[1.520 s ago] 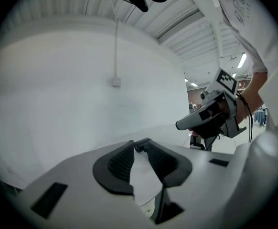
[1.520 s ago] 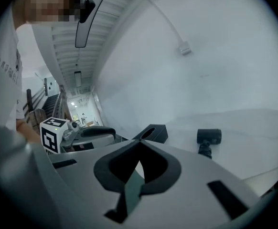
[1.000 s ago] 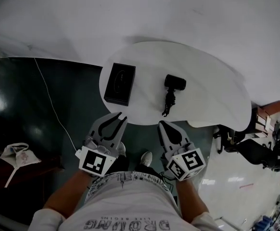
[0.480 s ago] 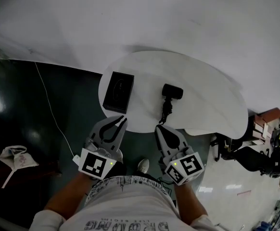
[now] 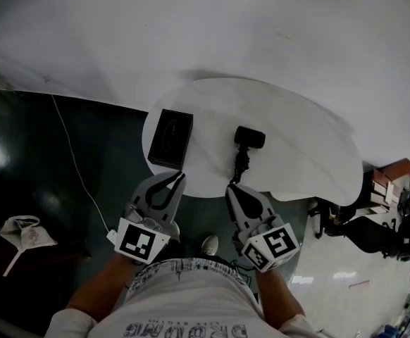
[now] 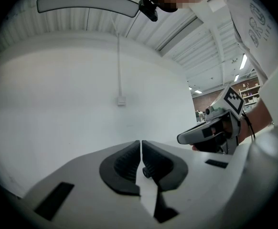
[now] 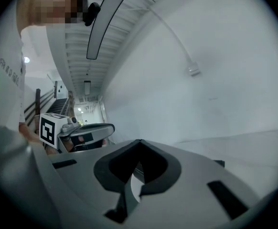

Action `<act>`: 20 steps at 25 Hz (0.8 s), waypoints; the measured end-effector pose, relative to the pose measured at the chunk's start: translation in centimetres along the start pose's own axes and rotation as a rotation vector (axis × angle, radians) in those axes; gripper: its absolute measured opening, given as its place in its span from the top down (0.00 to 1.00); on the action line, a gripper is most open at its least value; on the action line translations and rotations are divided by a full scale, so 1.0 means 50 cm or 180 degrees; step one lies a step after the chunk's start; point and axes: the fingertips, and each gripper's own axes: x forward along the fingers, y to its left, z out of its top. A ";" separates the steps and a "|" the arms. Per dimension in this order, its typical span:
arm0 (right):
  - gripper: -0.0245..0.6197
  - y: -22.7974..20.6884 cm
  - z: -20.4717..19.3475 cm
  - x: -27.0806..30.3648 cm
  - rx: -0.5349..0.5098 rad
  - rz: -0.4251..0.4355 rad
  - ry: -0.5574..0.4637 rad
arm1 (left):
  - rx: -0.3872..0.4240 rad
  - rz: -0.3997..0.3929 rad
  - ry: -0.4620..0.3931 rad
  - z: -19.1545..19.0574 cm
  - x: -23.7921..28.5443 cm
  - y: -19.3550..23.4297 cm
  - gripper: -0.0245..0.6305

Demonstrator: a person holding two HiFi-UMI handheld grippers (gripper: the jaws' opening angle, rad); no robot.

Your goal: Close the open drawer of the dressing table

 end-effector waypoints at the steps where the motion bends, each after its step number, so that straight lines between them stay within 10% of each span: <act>1: 0.95 -0.001 0.000 -0.001 0.0003 0.0006 0.0001 | -0.0007 0.0001 0.0003 0.000 0.002 -0.001 0.92; 20: 0.95 -0.008 -0.014 -0.009 0.0013 0.0097 0.0077 | -0.0159 0.0011 0.0144 -0.021 0.011 -0.013 0.92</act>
